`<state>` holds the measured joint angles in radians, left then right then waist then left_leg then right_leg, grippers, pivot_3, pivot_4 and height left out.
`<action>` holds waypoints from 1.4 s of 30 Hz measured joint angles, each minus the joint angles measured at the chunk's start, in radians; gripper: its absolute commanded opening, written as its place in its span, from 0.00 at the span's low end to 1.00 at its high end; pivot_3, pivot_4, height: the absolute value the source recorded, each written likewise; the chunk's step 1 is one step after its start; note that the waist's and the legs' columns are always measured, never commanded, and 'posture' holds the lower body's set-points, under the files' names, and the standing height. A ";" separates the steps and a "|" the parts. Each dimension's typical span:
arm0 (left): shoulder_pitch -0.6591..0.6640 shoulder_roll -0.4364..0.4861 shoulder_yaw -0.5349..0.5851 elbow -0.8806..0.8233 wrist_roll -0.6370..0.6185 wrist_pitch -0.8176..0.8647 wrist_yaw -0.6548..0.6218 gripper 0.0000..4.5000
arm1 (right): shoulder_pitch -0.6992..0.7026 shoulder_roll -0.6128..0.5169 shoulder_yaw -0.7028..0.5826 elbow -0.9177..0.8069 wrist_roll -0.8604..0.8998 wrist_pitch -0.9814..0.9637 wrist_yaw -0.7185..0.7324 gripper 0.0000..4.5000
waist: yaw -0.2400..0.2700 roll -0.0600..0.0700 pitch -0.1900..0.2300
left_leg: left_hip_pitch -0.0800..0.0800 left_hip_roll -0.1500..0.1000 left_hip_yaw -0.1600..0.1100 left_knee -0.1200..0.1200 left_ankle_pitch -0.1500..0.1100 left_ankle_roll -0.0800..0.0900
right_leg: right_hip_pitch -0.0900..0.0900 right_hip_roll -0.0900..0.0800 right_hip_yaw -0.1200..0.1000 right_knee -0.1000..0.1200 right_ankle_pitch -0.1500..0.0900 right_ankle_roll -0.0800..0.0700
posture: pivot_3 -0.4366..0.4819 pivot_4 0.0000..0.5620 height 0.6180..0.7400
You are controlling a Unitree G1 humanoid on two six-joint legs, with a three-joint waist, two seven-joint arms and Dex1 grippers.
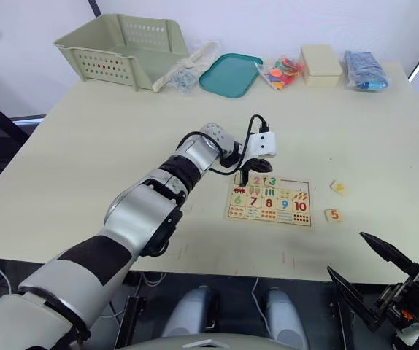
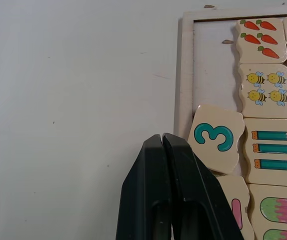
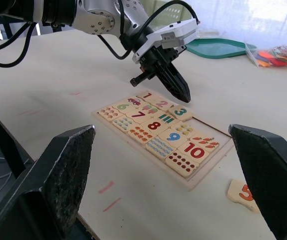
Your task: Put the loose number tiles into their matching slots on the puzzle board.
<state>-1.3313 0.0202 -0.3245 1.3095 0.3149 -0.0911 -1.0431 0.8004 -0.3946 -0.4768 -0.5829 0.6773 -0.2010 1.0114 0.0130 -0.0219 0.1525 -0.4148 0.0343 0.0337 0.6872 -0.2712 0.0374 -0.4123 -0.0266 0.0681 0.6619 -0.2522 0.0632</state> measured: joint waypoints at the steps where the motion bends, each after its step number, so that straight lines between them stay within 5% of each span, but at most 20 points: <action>1: 0.000 -0.003 0.000 0.000 0.000 0.003 0.000 0.02 | 0.000 0.000 0.000 0.000 0.000 0.000 0.000 1.00 | 0.000 0.000 0.000 | 0.000 0.000 0.000 0.000 0.000 0.000 | 0.000 0.000 0.000 0.000 0.000 0.000 | 0.48 0.27 1.00; 42: 0.011 -0.001 -0.002 0.000 0.035 0.013 -0.044 0.02 | 0.011 0.009 0.008 -0.010 -0.006 -0.002 -0.010 1.00 | 0.000 0.000 0.000 | 0.000 0.000 0.000 0.000 0.000 0.000 | 0.000 0.000 0.000 0.000 0.000 0.000 | 0.48 0.27 1.00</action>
<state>-1.3202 0.0197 -0.3268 1.3100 0.3499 -0.0781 -1.0868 0.8116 -0.3854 -0.4688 -0.5926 0.6710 -0.2026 1.0015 0.0129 -0.0218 0.1524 -0.4146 0.0343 0.0336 0.6872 -0.2712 0.0375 -0.4122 -0.0266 0.0681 0.6619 -0.2522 0.0631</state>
